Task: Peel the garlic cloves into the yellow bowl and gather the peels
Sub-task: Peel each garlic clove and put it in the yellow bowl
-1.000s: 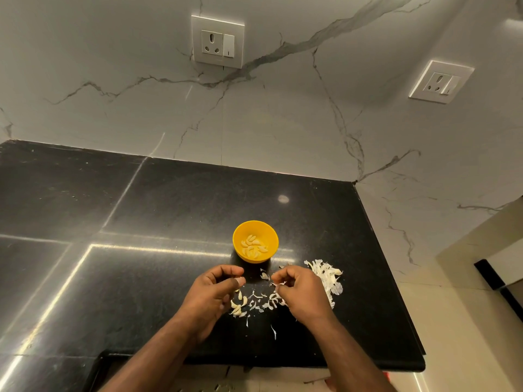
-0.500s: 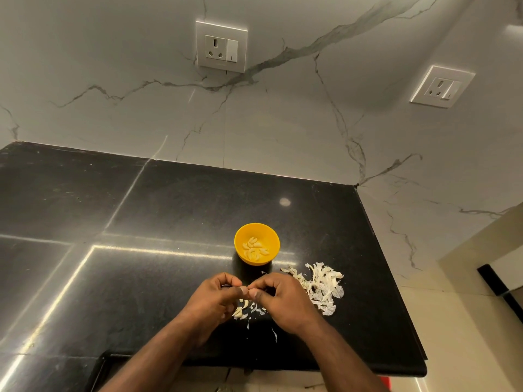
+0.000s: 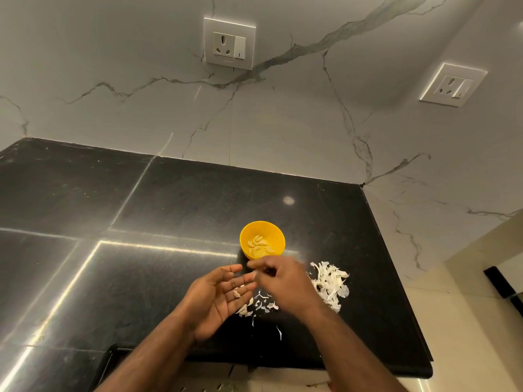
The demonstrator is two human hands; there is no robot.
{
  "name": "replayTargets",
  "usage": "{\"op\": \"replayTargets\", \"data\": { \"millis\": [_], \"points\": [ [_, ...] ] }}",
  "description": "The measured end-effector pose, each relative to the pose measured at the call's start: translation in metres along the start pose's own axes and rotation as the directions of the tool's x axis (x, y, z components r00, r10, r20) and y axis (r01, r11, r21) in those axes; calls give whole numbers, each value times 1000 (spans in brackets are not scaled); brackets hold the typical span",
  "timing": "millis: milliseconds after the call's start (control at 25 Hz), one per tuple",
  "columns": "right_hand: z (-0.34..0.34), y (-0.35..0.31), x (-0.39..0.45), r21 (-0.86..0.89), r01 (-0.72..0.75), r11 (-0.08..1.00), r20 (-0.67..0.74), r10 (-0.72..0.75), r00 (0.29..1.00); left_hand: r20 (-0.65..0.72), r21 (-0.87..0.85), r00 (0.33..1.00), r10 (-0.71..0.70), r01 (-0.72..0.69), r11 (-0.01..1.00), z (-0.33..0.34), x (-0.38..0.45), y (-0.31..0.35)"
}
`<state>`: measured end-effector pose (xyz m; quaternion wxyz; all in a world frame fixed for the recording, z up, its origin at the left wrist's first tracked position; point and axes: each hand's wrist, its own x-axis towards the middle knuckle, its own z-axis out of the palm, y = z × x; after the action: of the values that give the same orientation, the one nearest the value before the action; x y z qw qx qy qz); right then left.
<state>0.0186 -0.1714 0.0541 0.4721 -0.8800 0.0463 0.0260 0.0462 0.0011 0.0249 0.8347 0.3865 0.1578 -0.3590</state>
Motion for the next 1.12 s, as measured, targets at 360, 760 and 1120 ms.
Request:
{"op": "replayTargets", "data": {
  "millis": [360, 760, 1120],
  "points": [
    [28, 10, -19, -231, 55, 971, -54, -69, 996, 12, 109, 1000, 22, -23, 994, 9, 5, -4],
    [17, 20, -15, 77, -35, 996, -141, 46, 989, -72, 416, 993, 91, -54, 908, 7, 6, -8],
    [14, 23, -15, 289, -48, 956, -167, 100, 981, -75, 230, 997, 26, -8, 973, 10, 6, -4]
  ]
}}
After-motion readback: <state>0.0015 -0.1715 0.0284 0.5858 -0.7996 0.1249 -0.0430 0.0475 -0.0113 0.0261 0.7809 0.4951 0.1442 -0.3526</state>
